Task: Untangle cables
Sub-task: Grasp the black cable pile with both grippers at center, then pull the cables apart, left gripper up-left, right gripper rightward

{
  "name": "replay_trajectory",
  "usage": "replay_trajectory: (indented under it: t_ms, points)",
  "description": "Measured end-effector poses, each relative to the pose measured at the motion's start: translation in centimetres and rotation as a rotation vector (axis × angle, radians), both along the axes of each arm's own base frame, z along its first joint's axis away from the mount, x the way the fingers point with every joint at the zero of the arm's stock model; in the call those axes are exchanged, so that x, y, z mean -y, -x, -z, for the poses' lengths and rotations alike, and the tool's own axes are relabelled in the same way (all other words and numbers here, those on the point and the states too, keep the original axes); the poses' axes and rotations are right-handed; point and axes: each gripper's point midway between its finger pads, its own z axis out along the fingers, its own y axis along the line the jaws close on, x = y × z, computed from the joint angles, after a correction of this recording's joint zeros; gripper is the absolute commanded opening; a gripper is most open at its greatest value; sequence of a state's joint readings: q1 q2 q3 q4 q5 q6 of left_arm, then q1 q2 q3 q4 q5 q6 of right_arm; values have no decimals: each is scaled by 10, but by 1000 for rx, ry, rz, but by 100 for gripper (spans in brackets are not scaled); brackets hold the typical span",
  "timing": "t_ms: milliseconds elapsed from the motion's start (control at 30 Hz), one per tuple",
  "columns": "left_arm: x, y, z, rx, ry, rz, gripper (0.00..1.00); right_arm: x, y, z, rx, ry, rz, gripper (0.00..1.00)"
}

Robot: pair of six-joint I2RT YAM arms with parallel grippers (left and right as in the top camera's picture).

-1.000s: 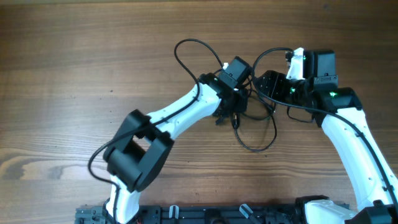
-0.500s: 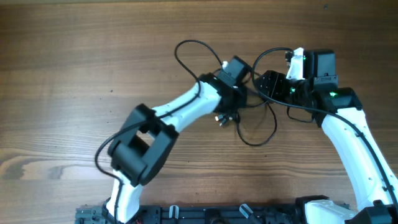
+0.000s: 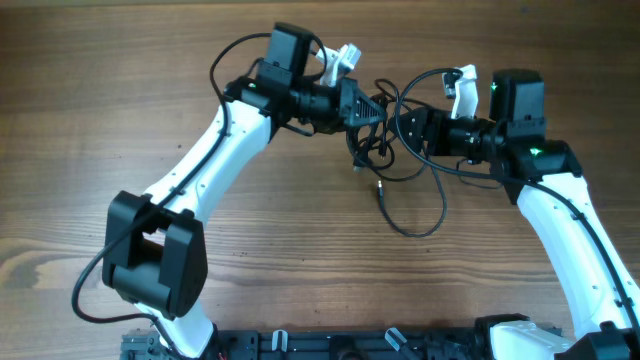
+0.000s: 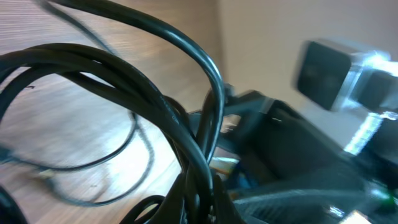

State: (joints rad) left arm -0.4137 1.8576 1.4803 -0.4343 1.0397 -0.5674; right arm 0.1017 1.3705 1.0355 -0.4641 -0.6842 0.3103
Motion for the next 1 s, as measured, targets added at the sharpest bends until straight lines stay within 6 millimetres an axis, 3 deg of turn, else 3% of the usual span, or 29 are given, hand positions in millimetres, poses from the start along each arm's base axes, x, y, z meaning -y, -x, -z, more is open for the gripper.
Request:
replay_trajectory:
  t_ms: [67, 367, 467, 500, 533, 633, 667, 800, 867, 1000]
  points:
    - [-3, 1, -10, -13, 54, 24, 4, -3, 0, -4, 15, -17, -16, 64]
    - [3, 5, -54, 12, 239, 127, 4, -2, -10, -12, -17, -76, 68, 60]
    - [4, 8, -56, -15, 247, 140, 3, -3, -18, -22, 15, -108, 85, 44]
    - [5, 10, -56, -20, 248, 145, 4, -3, -20, -24, 14, -118, 94, 31]
    - [7, 12, -57, -27, 250, 150, 4, -1, -22, -23, 2, -125, 119, 25]
    - [10, 10, -65, -33, 270, 151, 4, 9, -24, -9, -70, -99, 212, 4]
    - [9, 8, -71, -26, 287, 153, 4, 14, -25, -2, -103, -87, 247, 4]
    - [-12, -10, -110, 98, 382, 153, 4, 46, -27, 27, -221, -36, 393, 4]
    - [-35, -22, -125, 132, 403, 125, 4, 67, -31, 29, -225, -36, 448, 4]
    - [-71, -39, -131, 80, 401, 61, 4, 96, -34, 22, -212, -90, 469, 4]
